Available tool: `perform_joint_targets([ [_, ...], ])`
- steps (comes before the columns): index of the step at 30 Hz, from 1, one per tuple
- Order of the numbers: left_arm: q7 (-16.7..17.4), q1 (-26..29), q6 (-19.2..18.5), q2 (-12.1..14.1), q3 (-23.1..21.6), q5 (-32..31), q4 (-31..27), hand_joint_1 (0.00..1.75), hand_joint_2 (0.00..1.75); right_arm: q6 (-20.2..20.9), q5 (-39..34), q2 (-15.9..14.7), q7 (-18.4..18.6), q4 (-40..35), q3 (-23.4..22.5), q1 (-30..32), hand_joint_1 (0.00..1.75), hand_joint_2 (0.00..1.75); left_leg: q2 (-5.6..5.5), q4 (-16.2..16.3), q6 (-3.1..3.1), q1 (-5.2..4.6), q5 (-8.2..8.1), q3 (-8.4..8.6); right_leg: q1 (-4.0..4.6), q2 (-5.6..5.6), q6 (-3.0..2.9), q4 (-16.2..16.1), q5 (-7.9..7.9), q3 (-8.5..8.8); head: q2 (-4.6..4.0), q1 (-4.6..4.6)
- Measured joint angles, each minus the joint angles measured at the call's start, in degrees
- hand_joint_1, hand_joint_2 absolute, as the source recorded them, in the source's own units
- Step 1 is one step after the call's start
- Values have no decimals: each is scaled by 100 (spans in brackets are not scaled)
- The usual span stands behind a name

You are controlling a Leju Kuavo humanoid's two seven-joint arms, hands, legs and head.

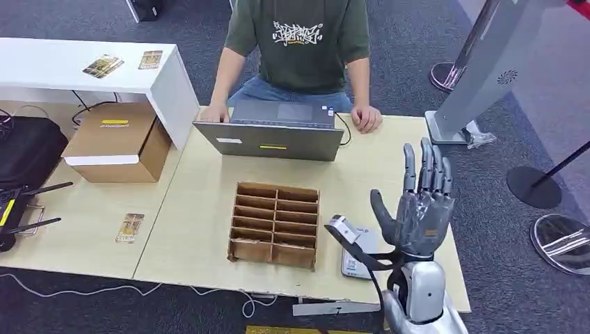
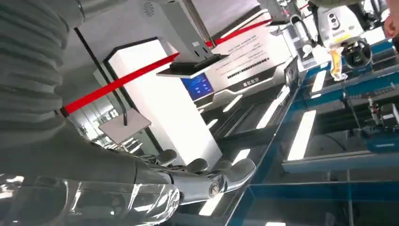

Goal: Pass the card to the sensor for recognition and then transmit it.

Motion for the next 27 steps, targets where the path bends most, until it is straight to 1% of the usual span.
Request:
perform_joint_targets([
  [7,0,8,20,-15,39,138,0,0,0,0,0,37,-424,-459,-234,644,0,175,0,0,2,0,-2,0,0,0,2,0,-3,1,0,0],
  [11,2,11,68,-44,155,269,0,0,0,0,0,219,-697,-653,-376,996,0,175,0,-1,2,0,-3,0,0,0,2,0,-5,2,0,0],
  [15,11,12,101,-57,234,326,0,0,0,2,0,452,-780,-778,-470,1260,0,175,2,-1,3,0,-4,1,0,0,1,0,-6,2,0,0],
  [19,-7,15,101,-59,284,337,0,0,0,9,0,571,-736,-848,-540,1432,0,175,2,-1,4,0,-5,0,0,0,1,0,-6,2,0,0],
  [23,-20,15,98,-59,286,330,0,0,0,33,0,693,-440,-904,-546,1577,0,175,2,-1,4,0,-5,0,0,0,1,0,-6,2,0,0],
  [27,-20,13,83,-59,286,313,0,0,0,48,2,763,-247,-948,-525,1662,0,175,2,-1,4,0,-5,1,0,0,1,0,-6,3,0,0],
])
